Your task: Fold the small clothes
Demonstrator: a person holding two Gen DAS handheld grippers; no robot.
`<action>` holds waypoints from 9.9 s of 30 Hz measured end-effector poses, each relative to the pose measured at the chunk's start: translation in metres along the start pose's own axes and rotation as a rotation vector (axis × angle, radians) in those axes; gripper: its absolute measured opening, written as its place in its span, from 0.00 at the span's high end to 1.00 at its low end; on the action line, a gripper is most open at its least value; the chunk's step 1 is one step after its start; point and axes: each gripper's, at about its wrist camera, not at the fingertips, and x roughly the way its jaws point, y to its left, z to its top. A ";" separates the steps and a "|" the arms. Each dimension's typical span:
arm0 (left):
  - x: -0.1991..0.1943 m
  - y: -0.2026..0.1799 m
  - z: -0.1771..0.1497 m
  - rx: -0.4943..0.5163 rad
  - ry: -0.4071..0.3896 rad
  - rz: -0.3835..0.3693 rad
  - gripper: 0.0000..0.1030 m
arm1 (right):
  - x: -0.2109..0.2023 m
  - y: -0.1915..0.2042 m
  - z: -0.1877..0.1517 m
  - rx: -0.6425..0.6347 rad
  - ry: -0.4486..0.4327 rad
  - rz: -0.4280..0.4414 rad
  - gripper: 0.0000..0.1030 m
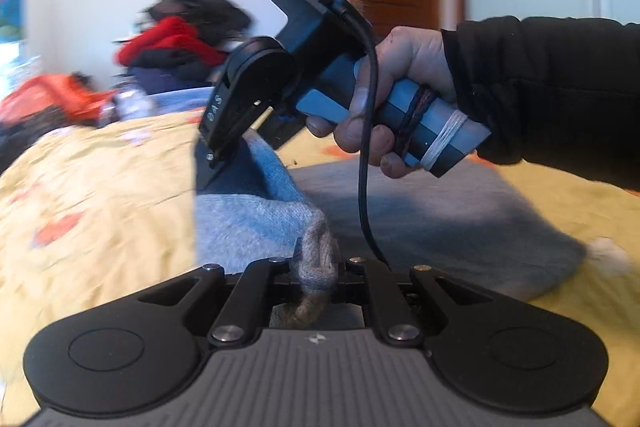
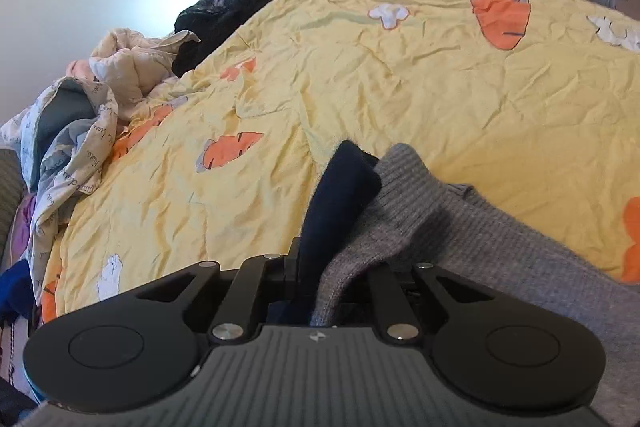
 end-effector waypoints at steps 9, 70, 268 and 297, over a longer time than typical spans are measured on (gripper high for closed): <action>0.042 -0.094 0.052 0.098 -0.009 -0.292 0.92 | -0.135 -0.080 -0.037 -0.010 -0.070 -0.133 0.82; 0.144 0.154 0.039 -0.692 0.199 -0.231 0.37 | -0.103 -0.165 -0.139 0.572 -0.353 -0.031 0.29; -0.013 0.005 -0.082 -0.188 0.164 0.234 0.00 | -0.090 0.085 -0.309 0.256 -0.381 -0.825 0.00; -0.012 0.009 -0.081 -0.187 0.172 0.228 0.00 | -0.090 0.086 -0.310 0.254 -0.382 -0.825 0.00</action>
